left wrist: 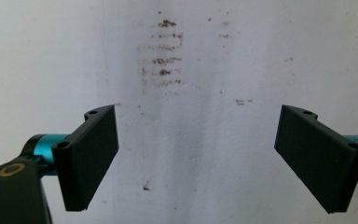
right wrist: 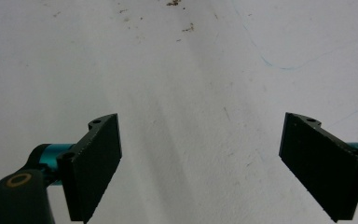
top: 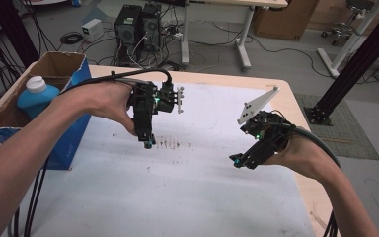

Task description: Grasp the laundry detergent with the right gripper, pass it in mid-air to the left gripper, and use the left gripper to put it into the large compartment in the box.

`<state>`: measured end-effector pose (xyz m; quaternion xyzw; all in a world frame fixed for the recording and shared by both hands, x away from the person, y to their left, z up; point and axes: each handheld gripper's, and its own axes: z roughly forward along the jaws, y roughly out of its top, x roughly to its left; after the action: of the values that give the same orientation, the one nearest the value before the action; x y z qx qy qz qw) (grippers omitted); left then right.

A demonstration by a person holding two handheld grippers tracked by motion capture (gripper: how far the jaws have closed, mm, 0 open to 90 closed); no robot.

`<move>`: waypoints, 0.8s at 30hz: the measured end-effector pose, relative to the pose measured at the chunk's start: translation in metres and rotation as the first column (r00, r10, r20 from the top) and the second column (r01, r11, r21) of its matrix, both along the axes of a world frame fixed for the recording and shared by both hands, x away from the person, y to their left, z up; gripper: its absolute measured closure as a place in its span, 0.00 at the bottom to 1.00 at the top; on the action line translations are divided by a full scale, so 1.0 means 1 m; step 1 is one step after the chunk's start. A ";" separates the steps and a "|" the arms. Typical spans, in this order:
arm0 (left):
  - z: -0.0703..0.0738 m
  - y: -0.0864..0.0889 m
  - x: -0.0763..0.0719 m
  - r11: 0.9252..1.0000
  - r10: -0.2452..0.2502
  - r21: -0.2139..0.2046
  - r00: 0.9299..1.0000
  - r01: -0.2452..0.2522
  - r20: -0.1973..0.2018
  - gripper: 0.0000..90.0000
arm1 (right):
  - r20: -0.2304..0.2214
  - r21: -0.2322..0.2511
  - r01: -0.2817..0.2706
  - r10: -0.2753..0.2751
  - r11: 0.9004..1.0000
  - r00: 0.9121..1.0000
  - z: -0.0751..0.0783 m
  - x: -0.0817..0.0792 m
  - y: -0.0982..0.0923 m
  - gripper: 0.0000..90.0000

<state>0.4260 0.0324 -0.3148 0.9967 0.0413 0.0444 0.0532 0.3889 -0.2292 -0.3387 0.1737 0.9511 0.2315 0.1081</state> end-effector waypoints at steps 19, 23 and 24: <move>-0.011 0.003 -0.001 1.000 0.023 0.008 1.000 -0.023 -0.002 0.15 | -0.012 -0.010 -0.015 0.015 1.000 1.000 -0.004 0.001 0.004 0.13; -0.012 0.005 -0.002 1.000 0.018 0.014 1.000 -0.018 -0.005 0.15 | -0.016 -0.016 -0.017 0.017 1.000 1.000 -0.005 0.001 0.005 0.13; -0.012 0.005 -0.002 1.000 0.022 0.009 1.000 -0.022 -0.005 0.15 | -0.016 -0.015 -0.018 0.018 1.000 1.000 -0.005 0.001 0.005 0.14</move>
<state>0.4237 0.0373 -0.3270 0.9966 0.0522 0.0424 0.0480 0.3902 -0.2239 -0.3433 0.1662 0.9552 0.2238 0.0996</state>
